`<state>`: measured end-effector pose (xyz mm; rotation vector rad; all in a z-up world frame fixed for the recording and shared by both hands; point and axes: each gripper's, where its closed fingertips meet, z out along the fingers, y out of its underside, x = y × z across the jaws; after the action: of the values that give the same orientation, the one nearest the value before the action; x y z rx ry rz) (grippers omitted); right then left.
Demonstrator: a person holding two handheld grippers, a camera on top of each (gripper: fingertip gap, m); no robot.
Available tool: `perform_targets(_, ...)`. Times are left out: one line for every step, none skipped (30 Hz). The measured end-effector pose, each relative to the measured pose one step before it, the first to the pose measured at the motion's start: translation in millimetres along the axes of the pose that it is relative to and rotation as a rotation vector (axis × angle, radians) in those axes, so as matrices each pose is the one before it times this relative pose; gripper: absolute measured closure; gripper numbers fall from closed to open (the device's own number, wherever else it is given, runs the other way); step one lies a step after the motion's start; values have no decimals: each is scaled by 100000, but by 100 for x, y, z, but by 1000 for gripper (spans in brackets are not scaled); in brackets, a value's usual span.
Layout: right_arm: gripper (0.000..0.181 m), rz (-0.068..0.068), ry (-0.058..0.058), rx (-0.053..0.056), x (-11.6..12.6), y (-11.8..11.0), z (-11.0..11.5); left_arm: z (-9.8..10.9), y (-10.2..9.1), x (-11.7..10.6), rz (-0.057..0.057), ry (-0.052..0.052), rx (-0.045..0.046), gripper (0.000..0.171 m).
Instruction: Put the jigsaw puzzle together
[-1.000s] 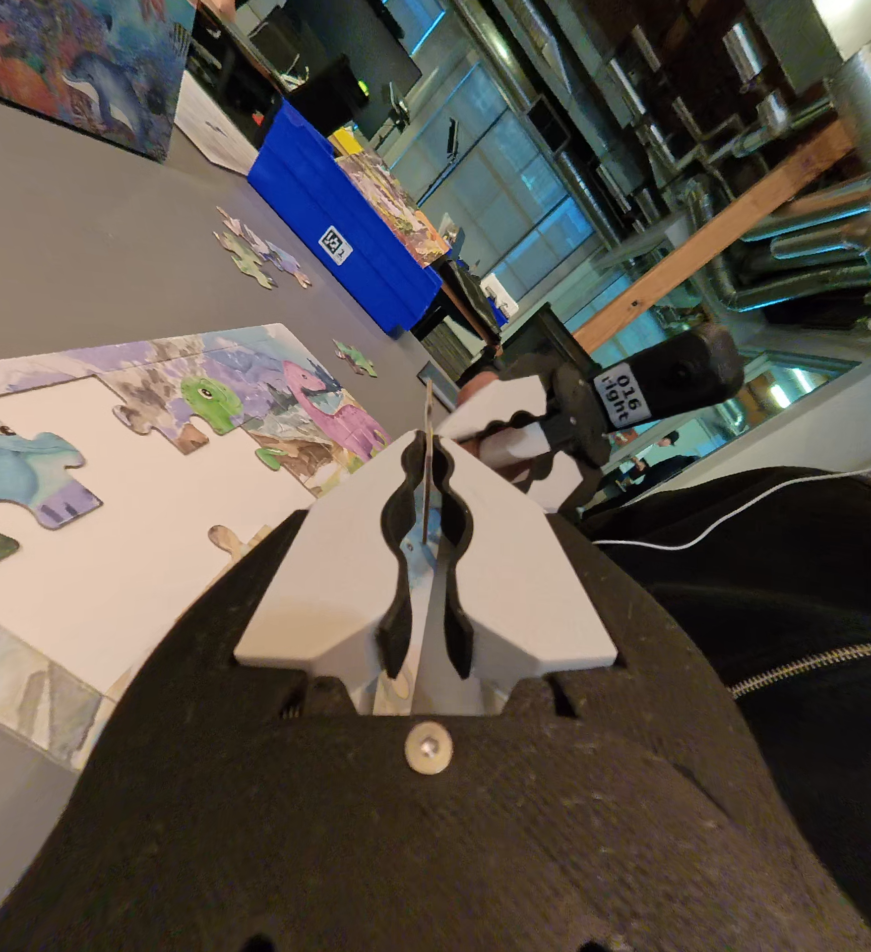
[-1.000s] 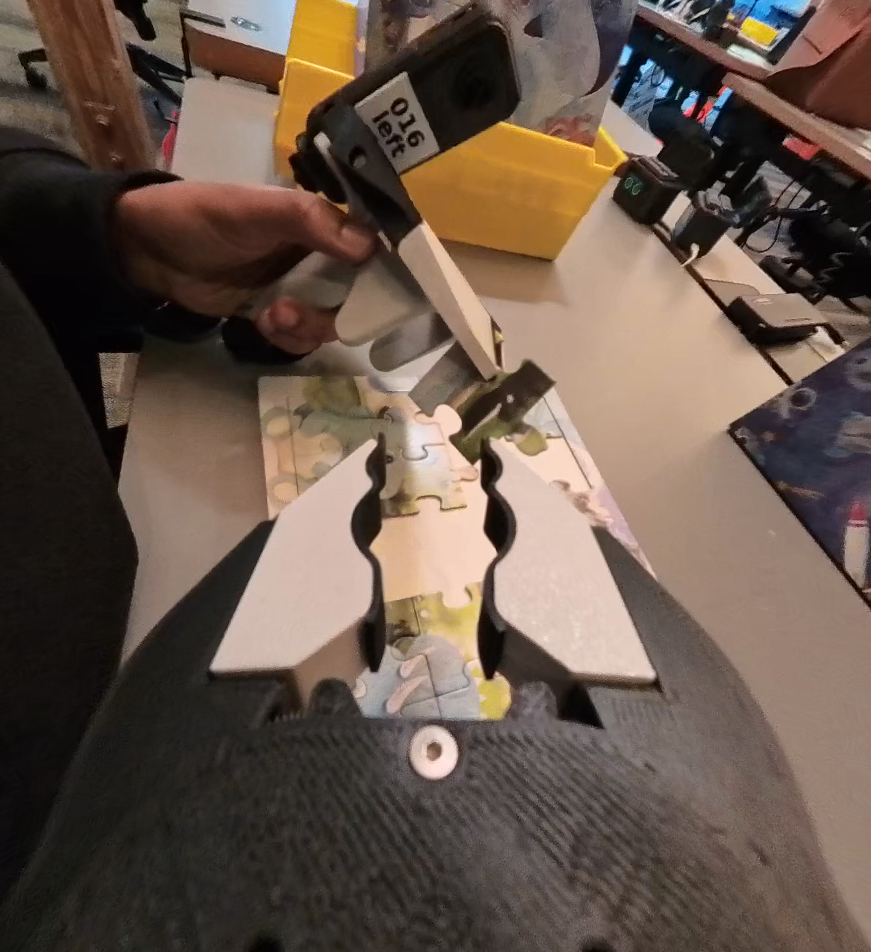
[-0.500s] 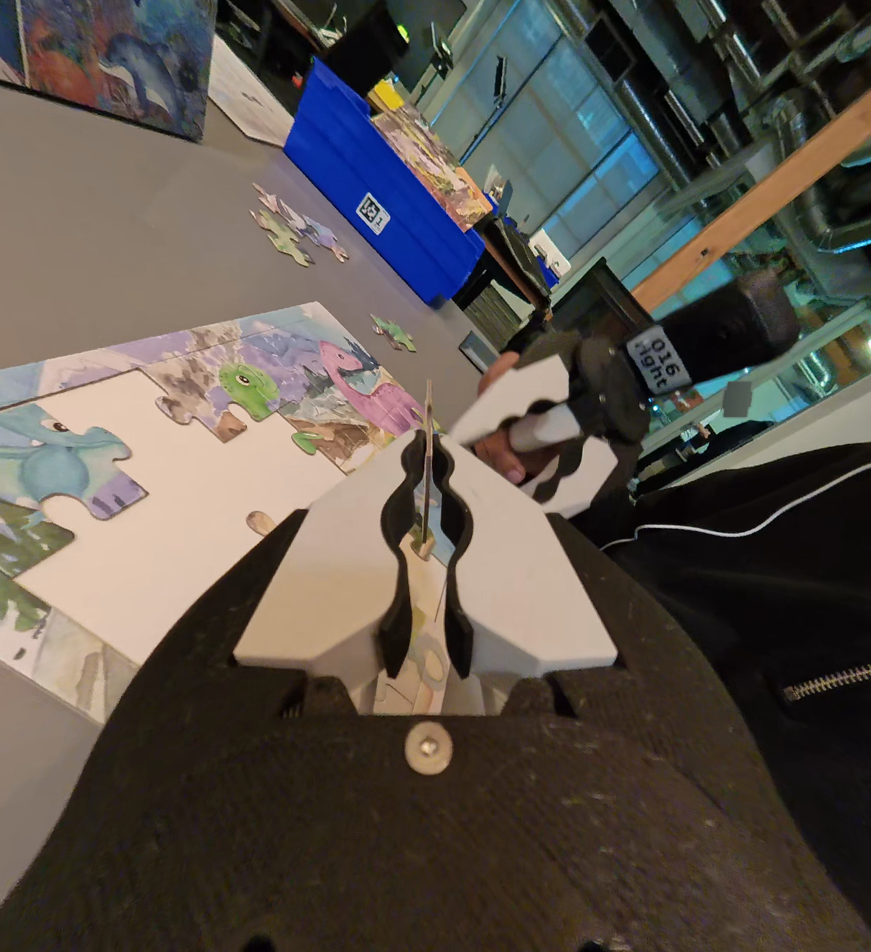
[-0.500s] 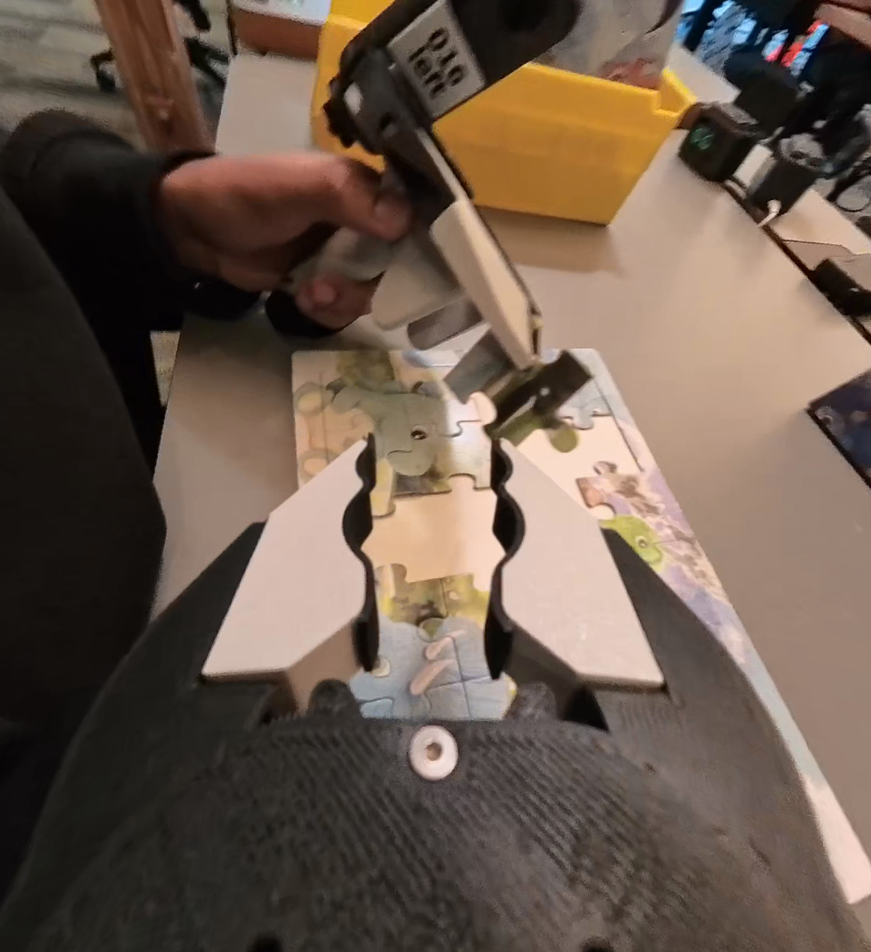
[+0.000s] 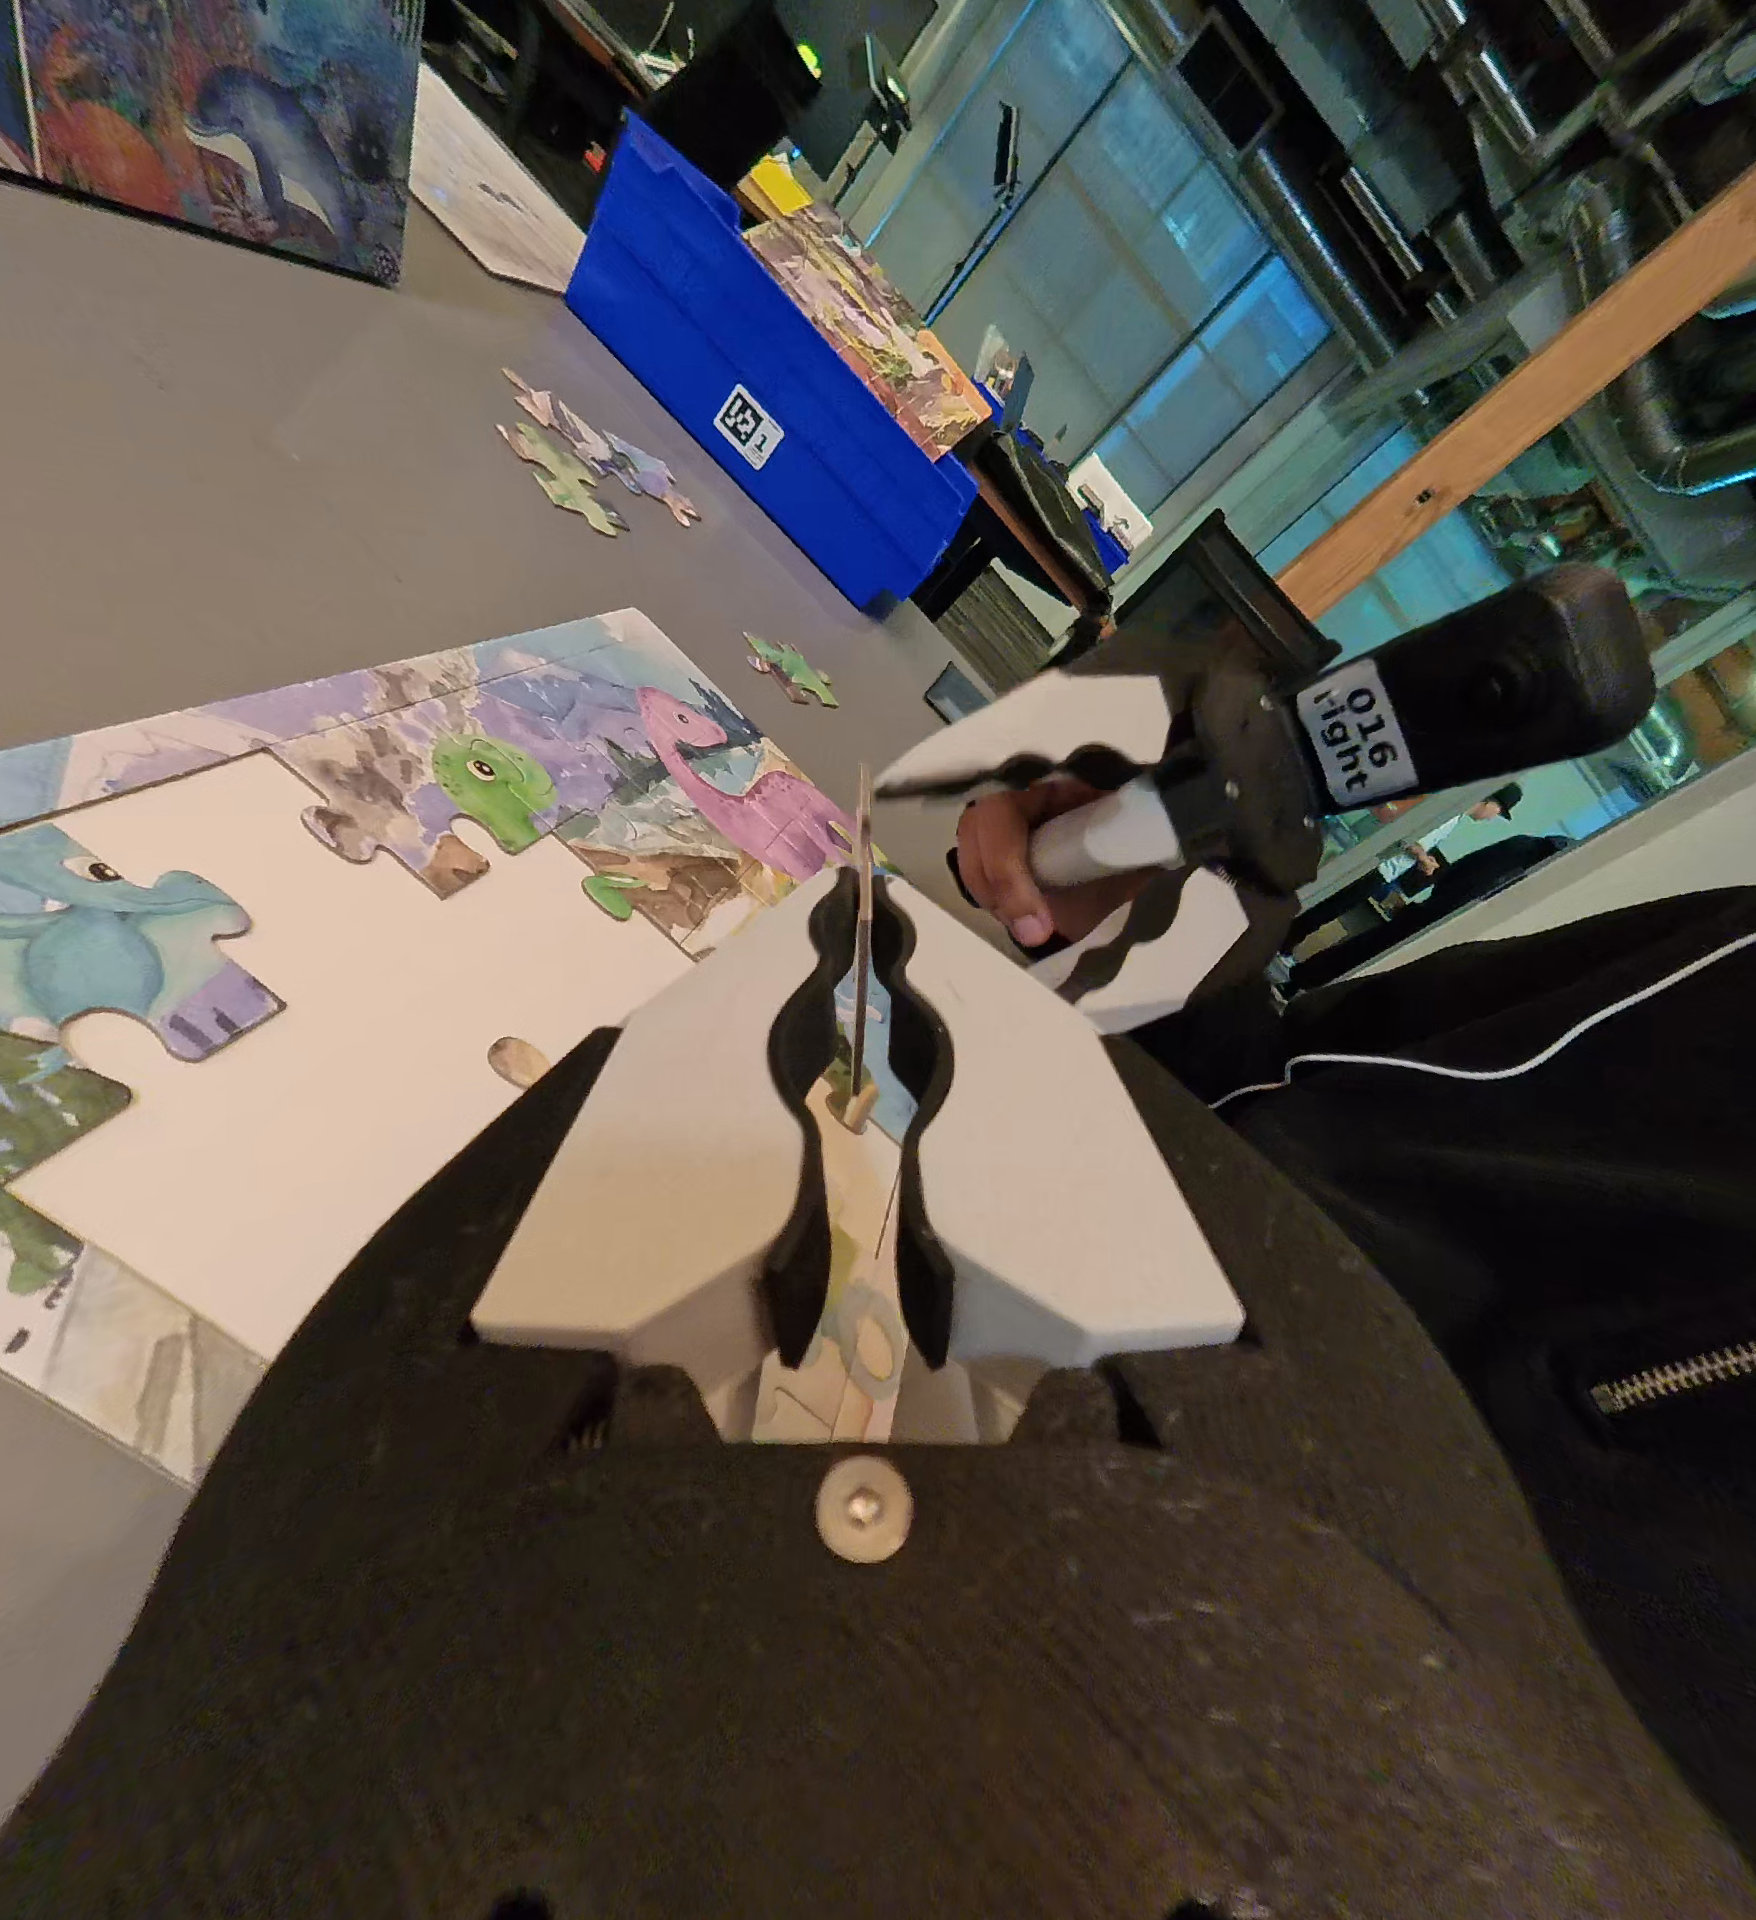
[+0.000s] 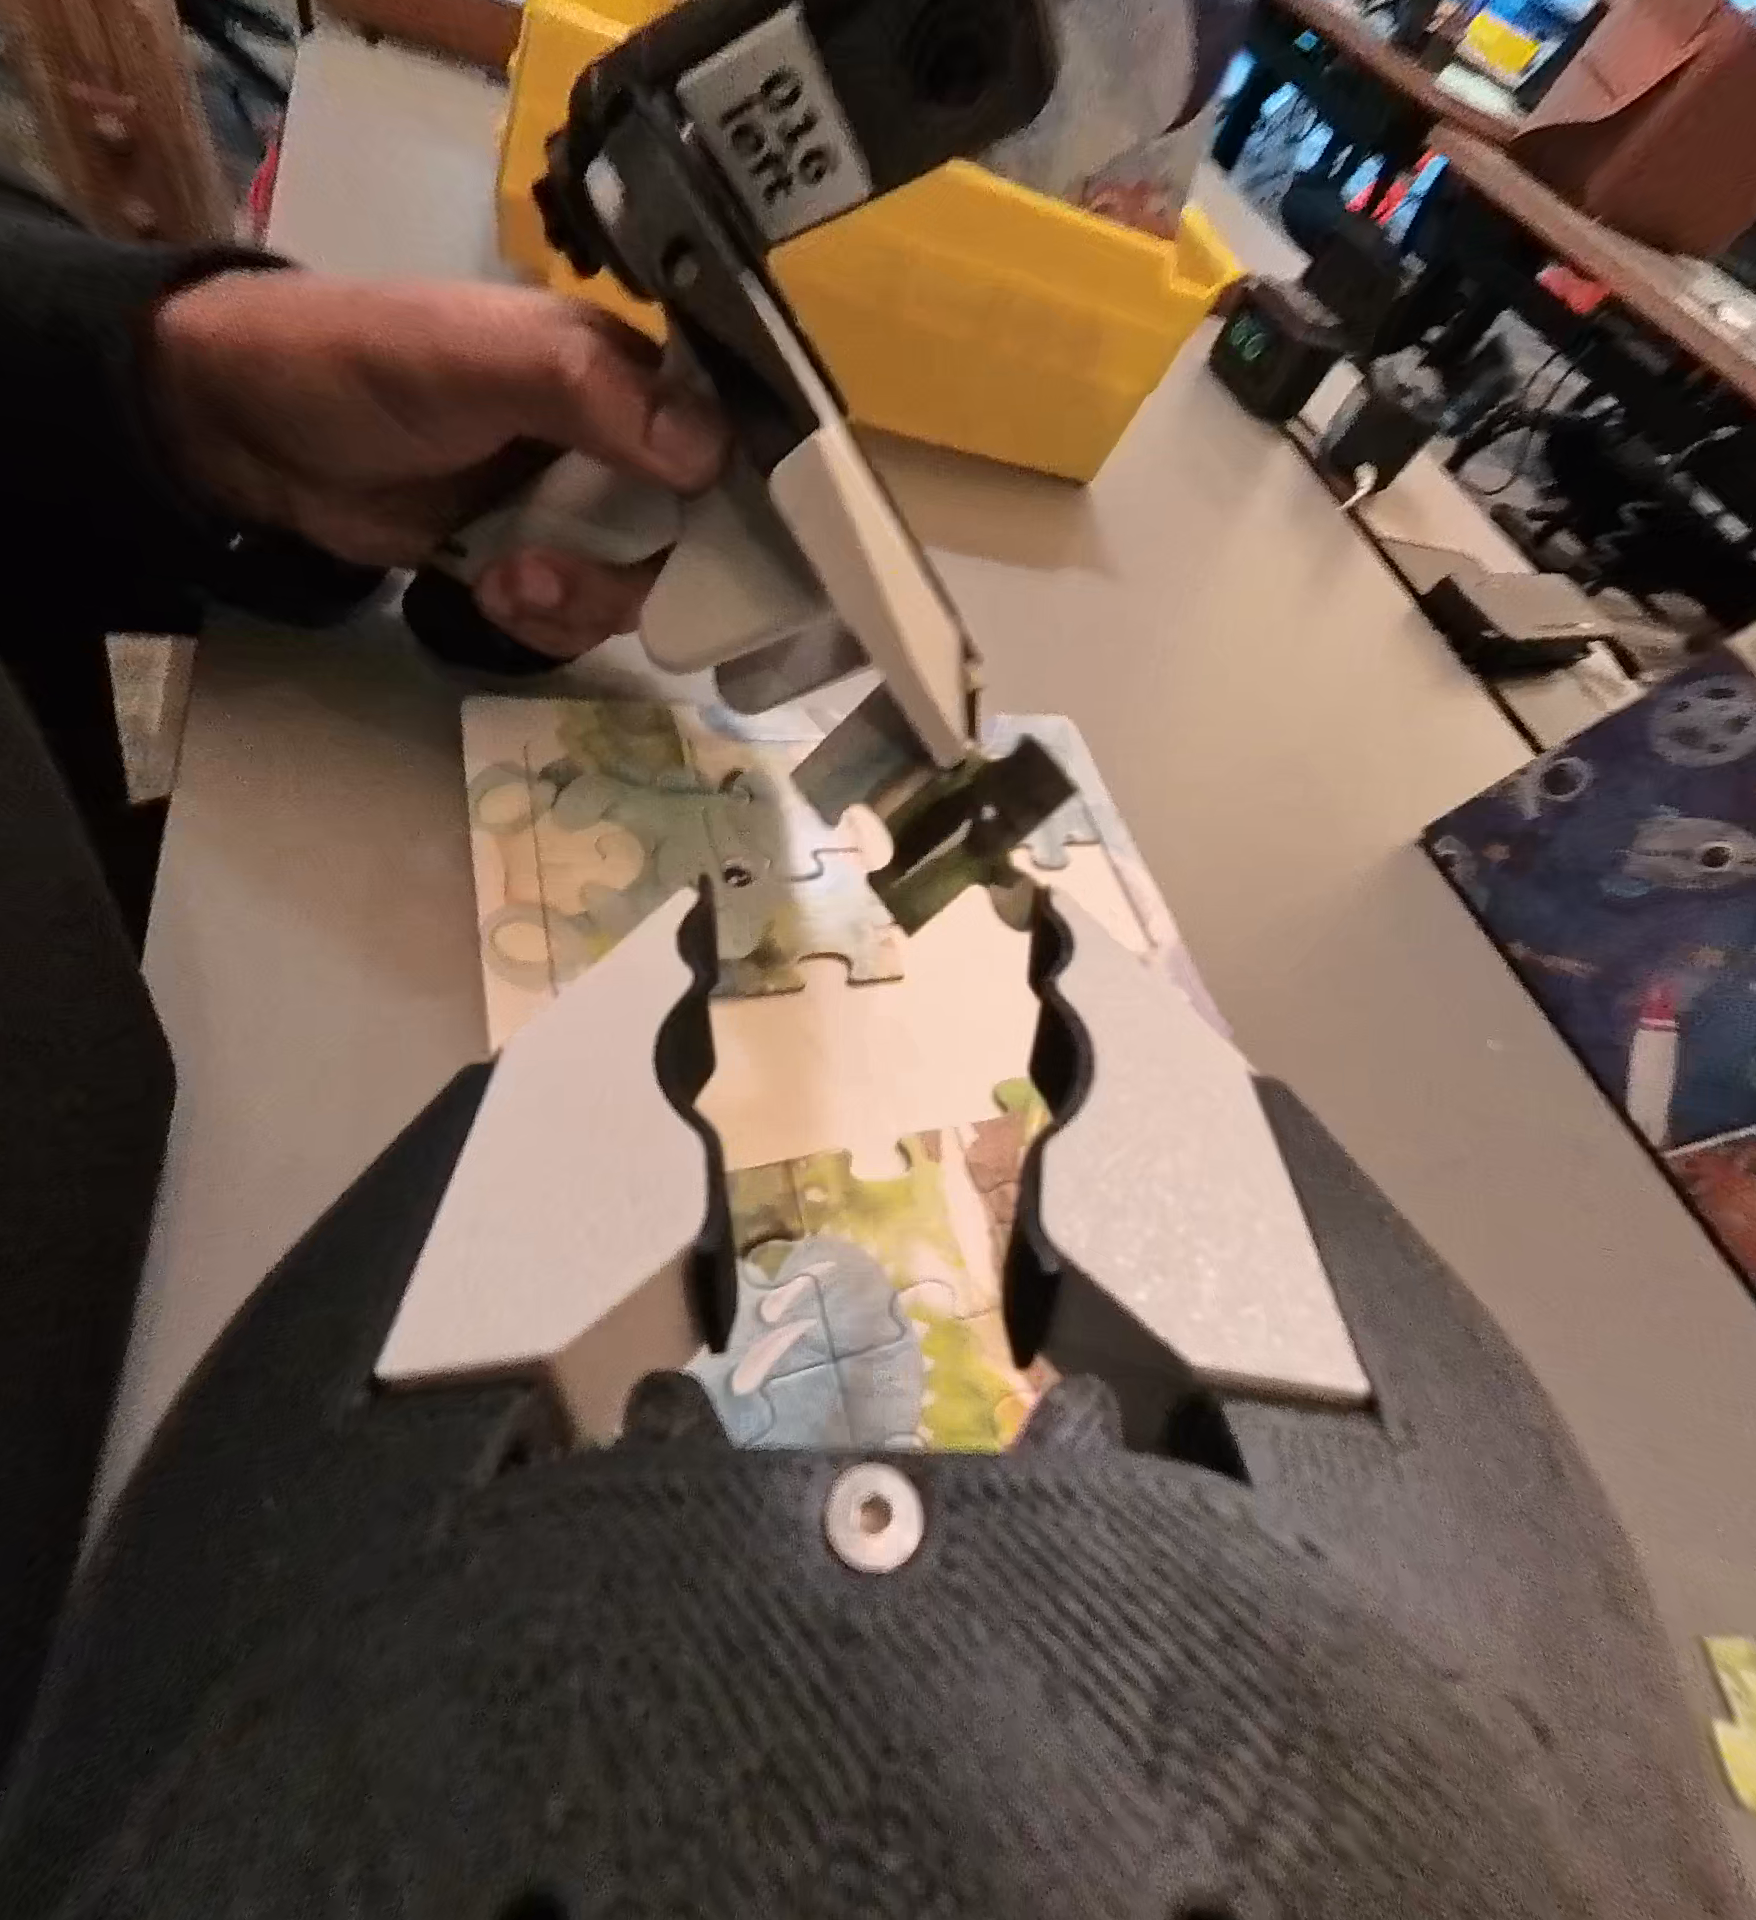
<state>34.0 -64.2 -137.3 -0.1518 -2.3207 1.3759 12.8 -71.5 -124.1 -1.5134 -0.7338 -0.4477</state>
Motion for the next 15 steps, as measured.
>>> perform_targets(127, -1743, -1379, -1564, -434, 259, 231, 23, -48, -21, 106, -418, 135, 171)
perform_targets(131, -1789, 427, -898, -128, 142, 133, 25, -4, -28, 552, -482, -179, 171)
perform_targets(133, -1612, 1446, -599, 95, 89, 45, 43, 6, 90, 156, 239, -242, 171)
perform_targets(135, -1037, 1335, -318, 189, 61, -25, 63, -4, 77, 4, 257, -162, 171)
perform_targets(136, -60, 782, 239, 207, -24, -83, 89, -37, 21, 160, -137, -74, 171)
perform_targets(135, 791, 145, 544, 179, -68, -117, 115, -63, 36, 249, -1, 15, 171)
perform_targets(135, 1067, 96, 530, 199, -59, -145, 133, -118, 61, 131, 112, 105, 171)
perform_targets(134, 823, 1055, 583, 322, -65, -175, 166, -154, 57, 146, 115, 118, 171)
perform_targets(133, 70, 1828, 676, 384, -63, -222, 205, -181, 82, 294, 121, 13, 171)
perform_targets(133, -579, 2920, 721, 509, -73, -267, 255, -150, 115, 452, 200, -349, 171)
perform_targets(131, -991, 3921, 742, 647, -55, -310, 294, -126, 128, 554, 132, -582, 171)
perform_targets(130, -1037, 3778, 709, 626, -16, -333, 315, -138, 109, 702, -39, -517, 171)
perform_targets(129, -509, 3199, 637, 570, 14, -322, 331, -138, 124, 743, -81, -497, 171)
perform_targets(128, 104, 2733, 653, 557, 65, -311, 381, -109, 155, 752, 120, -768, 171)
perform_targets(126, 490, 1811, 595, 428, 131, -283, 429, -83, 135, 643, 167, -863, 171)
